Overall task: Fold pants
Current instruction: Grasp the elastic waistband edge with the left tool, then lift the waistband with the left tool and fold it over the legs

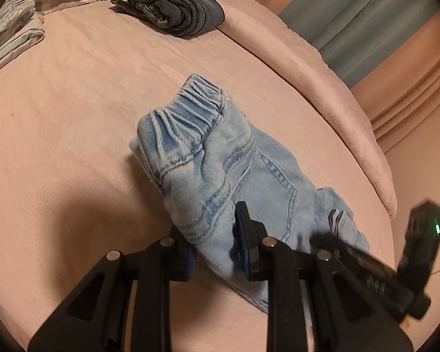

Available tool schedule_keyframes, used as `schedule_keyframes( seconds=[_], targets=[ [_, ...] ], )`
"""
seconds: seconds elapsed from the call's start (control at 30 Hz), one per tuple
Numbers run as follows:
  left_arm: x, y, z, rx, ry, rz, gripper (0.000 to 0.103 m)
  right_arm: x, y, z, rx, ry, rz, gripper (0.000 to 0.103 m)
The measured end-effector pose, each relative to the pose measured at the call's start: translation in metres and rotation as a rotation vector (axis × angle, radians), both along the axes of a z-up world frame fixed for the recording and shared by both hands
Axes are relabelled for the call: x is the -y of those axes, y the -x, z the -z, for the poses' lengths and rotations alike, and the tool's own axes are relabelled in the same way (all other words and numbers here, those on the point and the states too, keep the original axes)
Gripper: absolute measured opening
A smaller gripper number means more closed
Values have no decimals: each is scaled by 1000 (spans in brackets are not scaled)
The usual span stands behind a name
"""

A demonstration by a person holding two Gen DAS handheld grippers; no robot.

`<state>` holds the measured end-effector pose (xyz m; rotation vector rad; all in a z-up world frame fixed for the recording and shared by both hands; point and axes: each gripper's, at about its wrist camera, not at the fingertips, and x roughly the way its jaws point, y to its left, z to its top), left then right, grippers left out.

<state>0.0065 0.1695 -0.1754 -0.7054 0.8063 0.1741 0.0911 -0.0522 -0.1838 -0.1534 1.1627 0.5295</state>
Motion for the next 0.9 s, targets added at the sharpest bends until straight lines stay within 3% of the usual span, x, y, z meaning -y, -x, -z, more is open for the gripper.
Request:
schedule_keyframes(
  seconds=[0.13,0.27,0.4,0.73,0.9],
  targets=[
    [2,-1,0,-2,-13,0,23,7,25,1,-36,-5,-45,49],
    [4,-2,0,-7,-22,5,23,-8,43,19,8,94,-120,49],
    [5,-4,-1,-12,-35,10,23,-16,44,24,48,120,-110,54],
    [6,-3,-4,-7,-46,18,23,-15,42,20,21,103,-95,54],
    [16,-4,-20,24,-93,51,23,-3,39,4,19,-8,-46,54]
  ],
)
